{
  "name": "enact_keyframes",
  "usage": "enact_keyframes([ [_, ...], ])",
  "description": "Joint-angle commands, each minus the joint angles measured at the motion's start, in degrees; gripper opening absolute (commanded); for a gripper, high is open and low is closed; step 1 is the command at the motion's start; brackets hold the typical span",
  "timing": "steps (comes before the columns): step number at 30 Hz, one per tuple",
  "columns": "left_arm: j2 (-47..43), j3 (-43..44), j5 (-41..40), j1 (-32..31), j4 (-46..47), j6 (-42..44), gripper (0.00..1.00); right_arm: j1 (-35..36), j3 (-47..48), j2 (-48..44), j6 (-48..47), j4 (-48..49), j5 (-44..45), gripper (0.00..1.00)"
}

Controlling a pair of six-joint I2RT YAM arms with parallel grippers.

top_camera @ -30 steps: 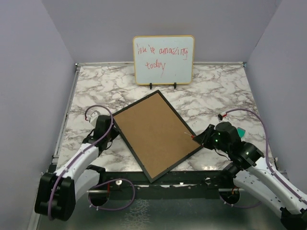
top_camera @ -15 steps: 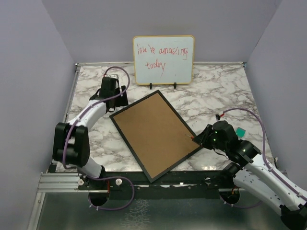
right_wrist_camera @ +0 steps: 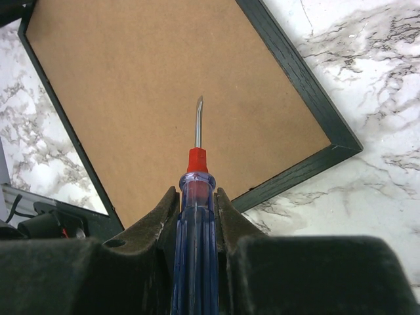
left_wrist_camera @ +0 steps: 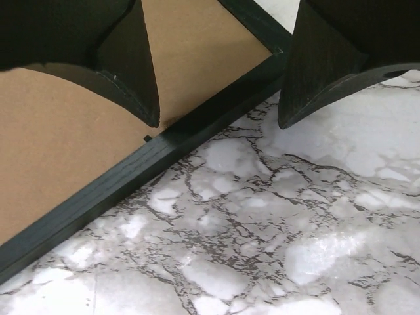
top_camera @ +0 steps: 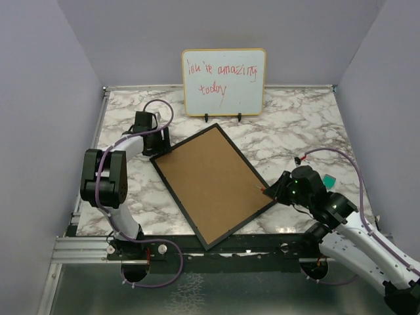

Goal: Take the photo out of the frame
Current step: Adjust the photo frame at the center of the board.

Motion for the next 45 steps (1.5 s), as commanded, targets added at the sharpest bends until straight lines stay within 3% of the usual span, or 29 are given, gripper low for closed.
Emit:
enact_keyframes([
  [1,-3.43,-7.17,5.85,0.21,1.81,-3.98,0.72,0.05,1.11,-2.48,-1.35,-2.82,-0.99,0.01],
  [11,-17.26,-24.79,4.92,-0.23,7.87,-15.01,0.68,0.08,1.31,-2.16,-2.84,-2.34,-6.57,0.01],
  [17,-24.01,-31.57,0.61,-3.83,8.24,-19.7,0.64,0.03,0.54,-0.61,-2.64,0.74,-10.11,0.01],
  [25,-27.76,-27.75,-5.88,-9.57,3.22,-19.19,0.56,0.03,3.01,-1.01,-3.4,-0.76,-8.91,0.01],
  [28,-33.25,-21.73,-11.09,-16.67,-0.19,-20.67,0.59,0.03,5.42,-2.73,-3.18,-5.03,-2.03,0.0],
  [30,-34.89,-18.83,-10.35,-22.01,1.52,-22.81,0.61,0.03,7.73,-4.65,-2.04,-8.88,4.51,0.0],
  [33,-30.51,-15.04,-7.53,-31.32,5.16,-25.87,0.62,0.03,9.62,-8.97,1.49,-12.98,14.1,0.0],
  [37,-21.21,-12.01,-10.67,-43.2,8.63,-29.22,0.62,0.03,12.31,-13.25,5.27,-16.95,21.95,0.01],
  [45,-5.17,-5.99,-11.79,-56.55,21.1,-34.26,0.62,0.09,21.09,-5.34,5.12,-24.91,35.98,0.0],
])
